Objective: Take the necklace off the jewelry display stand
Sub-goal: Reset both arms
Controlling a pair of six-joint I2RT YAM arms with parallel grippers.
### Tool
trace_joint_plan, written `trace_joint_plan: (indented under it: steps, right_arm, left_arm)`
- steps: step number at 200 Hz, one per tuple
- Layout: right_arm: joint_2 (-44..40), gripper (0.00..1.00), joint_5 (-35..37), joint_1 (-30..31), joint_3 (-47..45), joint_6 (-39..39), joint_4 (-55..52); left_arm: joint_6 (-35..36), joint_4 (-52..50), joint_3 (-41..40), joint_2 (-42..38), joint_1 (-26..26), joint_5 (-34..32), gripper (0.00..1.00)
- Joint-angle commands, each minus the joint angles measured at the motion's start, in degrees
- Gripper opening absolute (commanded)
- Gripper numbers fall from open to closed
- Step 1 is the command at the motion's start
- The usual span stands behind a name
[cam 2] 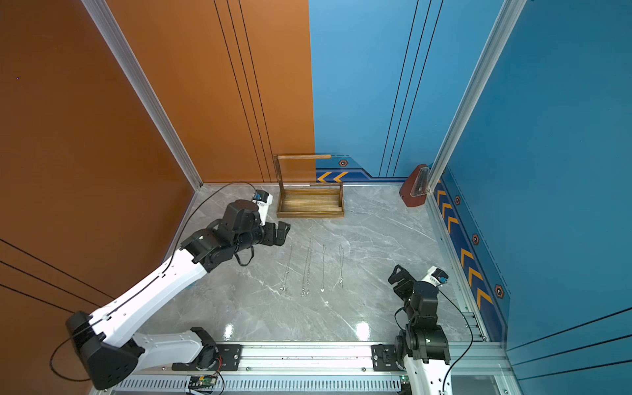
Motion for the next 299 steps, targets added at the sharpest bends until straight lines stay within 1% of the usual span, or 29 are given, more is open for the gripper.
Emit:
trace_joint_plan:
  steps: [1,12,28,50,56,59,72,83,101,109,125,139,155,174,179,193,205,215,225,243,252,260,269,278,284,299]
  right_arm:
    - [-0.4,1.0,5.5,-0.4,1.3,-1.5,-3.6]
    - [0.5,1.0,8.2,-0.4,2.6,-2.1,-3.9]
    - [1.1,1.0,10.4,-0.4,4.8,-3.1,-3.8]
    - [2.7,1.0,9.3,-0.4,7.1,-5.5,0.7]
    - [4.0,1.0,8.6,-0.4,7.6,-6.1,2.5]
    - [4.8,1.0,8.2,-0.4,7.9,-6.2,3.5]
    - [8.9,0.99,7.6,-0.1,9.4,-6.4,7.4]
    - [14.2,0.98,7.8,0.5,11.0,-7.1,10.5]
    - [23.1,0.99,10.3,3.6,14.6,-9.7,14.0]
    - [27.2,1.0,12.0,5.7,16.7,-11.6,15.1]
    - [35.0,1.0,16.6,11.6,20.7,-15.7,17.2]
    - [40.7,1.0,20.0,16.2,23.3,-19.5,19.6]
    - [46.4,1.0,19.0,19.0,25.3,-24.6,23.4]
    - [53.5,1.0,13.2,18.6,27.1,-29.7,27.3]
    - [54.7,1.0,12.8,18.4,27.2,-30.1,27.9]
    - [58.8,1.0,11.8,16.9,27.0,-30.8,30.9]
    - [62.0,1.0,9.0,14.2,26.5,-31.0,33.5]
    - [64.3,1.0,6.8,11.5,25.7,-31.3,35.2]
    - [65.3,1.0,7.0,9.8,23.6,-32.4,38.2]
    - [63.4,1.0,11.8,9.2,16.7,-38.4,47.1]
    - [62.0,1.0,13.5,9.2,13.7,-40.8,51.0]
    - [61.4,1.0,14.6,8.8,12.1,-41.9,52.5]
    - [61.8,1.0,15.1,7.9,11.9,-41.8,52.0]
    - [62.8,1.0,14.2,6.6,12.2,-40.6,51.3]
    - [63.8,1.0,13.1,5.7,12.1,-39.6,51.9]
    - [67.2,1.0,9.7,3.9,11.6,-37.1,55.2]
  left_arm:
    - [-1.4,3.1,-4.7,-5.4,4.7,-2.8,0.98]
    - [-1.3,3.2,-6.0,-7.9,7.8,-2.7,0.98]
    - [-1.1,3.3,-7.2,-10.5,12.8,-1.2,0.99]
    - [-1.7,4.8,-9.4,-13.6,17.2,-2.7,0.99]
    - [-1.7,5.9,-9.7,-14.4,18.4,-2.6,0.99]
    - [-1.7,6.4,-11.2,-14.7,19.0,-2.7,0.99]
    - [-2.2,8.7,-13.3,-16.2,21.8,-2.8,0.98]
    - [-2.4,11.6,-15.3,-17.6,24.4,-1.7,0.99]
    - [-2.4,18.0,-19.6,-20.4,27.5,-0.2,0.98]
    - [-2.0,23.5,-22.3,-21.8,28.3,-0.1,0.98]
    - [-1.8,33.0,-27.5,-24.9,29.9,-0.3,0.98]
    - [-2.5,39.1,-30.7,-25.4,31.6,-1.2,0.98]
    - [-2.8,40.1,-30.1,-22.8,33.7,-0.2,0.98]
    - [-2.4,41.9,-29.0,-18.0,35.1,2.0,0.99]
    - [-2.1,42.8,-28.7,-16.0,35.3,2.5,0.98]
    - [-1.2,44.4,-28.5,-11.4,36.0,2.2,0.98]
    - [2.3,45.8,-28.7,-7.2,37.0,1.4,0.98]
    - [1.7,46.4,-29.9,-3.8,38.9,0.5,0.98]
    - [1.0,48.5,-31.9,-1.0,41.6,1.9,0.98]
    - [-0.8,51.9,-34.7,3.3,45.0,1.6,0.98]
    - [0.5,52.1,-34.7,5.1,45.8,1.3,0.98]
    - [1.9,52.1,-34.9,6.4,46.0,0.9,0.98]
    - [4.0,52.2,-35.2,7.9,46.0,0.3,0.98]
    - [5.6,52.3,-35.4,9.3,45.8,-0.3,0.98]
    - [5.2,52.5,-35.5,9.9,45.9,-0.6,0.98]
    - [5.0,54.0,-36.2,10.0,45.8,1.1,0.98]
